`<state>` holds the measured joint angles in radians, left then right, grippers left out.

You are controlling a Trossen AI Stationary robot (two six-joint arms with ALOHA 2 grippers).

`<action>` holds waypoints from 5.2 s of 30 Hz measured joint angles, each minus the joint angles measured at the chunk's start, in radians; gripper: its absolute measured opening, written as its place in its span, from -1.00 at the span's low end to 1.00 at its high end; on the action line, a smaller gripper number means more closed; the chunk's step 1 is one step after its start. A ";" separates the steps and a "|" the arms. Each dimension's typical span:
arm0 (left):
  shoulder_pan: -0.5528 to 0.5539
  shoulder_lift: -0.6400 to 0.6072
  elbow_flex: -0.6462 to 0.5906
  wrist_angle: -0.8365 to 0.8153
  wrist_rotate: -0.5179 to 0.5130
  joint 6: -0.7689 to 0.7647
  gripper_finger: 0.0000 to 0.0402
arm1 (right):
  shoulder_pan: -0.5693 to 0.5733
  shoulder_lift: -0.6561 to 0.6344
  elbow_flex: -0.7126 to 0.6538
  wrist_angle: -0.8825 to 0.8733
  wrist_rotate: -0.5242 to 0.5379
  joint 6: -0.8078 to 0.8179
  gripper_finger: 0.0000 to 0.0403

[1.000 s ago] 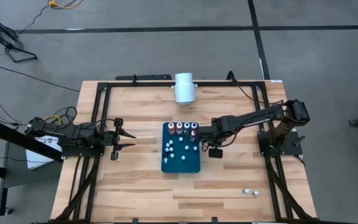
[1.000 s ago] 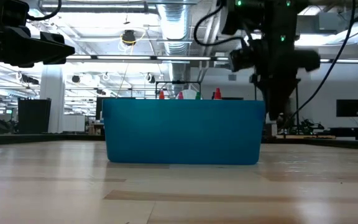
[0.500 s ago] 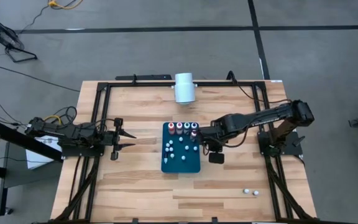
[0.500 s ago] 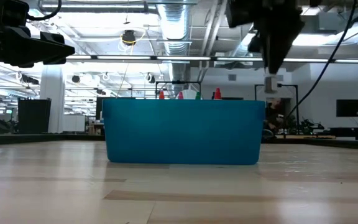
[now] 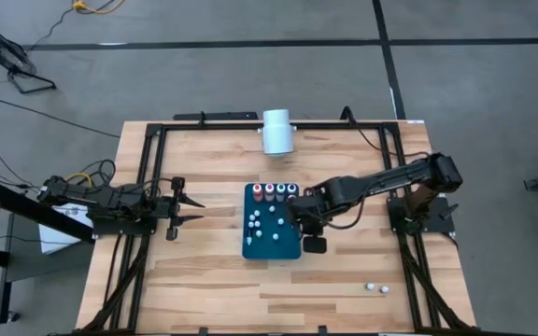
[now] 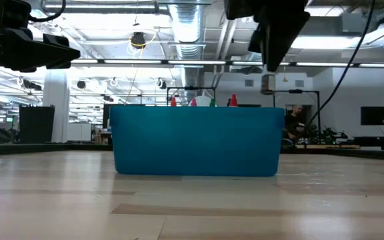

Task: Pick & Place food coloring
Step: Put the small brown food coloring bottle into the blue bin, then put the small green food coloring bottle into the blue bin

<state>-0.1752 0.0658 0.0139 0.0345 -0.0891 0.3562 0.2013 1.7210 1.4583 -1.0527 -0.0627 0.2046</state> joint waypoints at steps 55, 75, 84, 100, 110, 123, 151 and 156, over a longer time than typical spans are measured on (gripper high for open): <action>0.000 0.000 0.000 0.000 0.000 -0.001 -0.39 | -0.014 0.404 0.205 0.007 0.065 -0.065 -0.74; 0.000 0.000 0.000 0.000 0.000 0.000 -0.39 | -0.014 0.403 0.205 0.014 0.063 -0.064 -0.34; 0.000 0.000 0.000 -0.001 0.000 0.000 -0.39 | -0.002 0.306 0.210 -0.032 0.064 -0.020 -0.24; 0.000 0.000 0.000 0.000 0.000 0.000 -0.39 | 0.070 0.107 0.200 -0.339 0.077 0.499 -0.25; 0.000 0.000 0.000 0.000 0.000 -0.001 -0.39 | 0.187 0.006 0.199 -0.519 0.094 0.836 -0.25; 0.000 0.000 0.000 0.000 0.000 0.000 -0.39 | 0.346 -0.039 0.199 -0.519 0.116 1.134 -0.24; 0.000 0.000 0.000 0.000 0.000 -0.001 -0.39 | 0.457 -0.189 -0.285 -0.066 0.012 1.227 0.02; 0.000 0.000 0.000 0.000 0.000 -0.001 -0.39 | 0.515 -0.178 -0.312 -0.028 0.012 1.152 0.04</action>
<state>-0.1752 0.0654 0.0139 0.0345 -0.0893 0.3550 0.7163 1.5429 1.1466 -1.0802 -0.0507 1.3569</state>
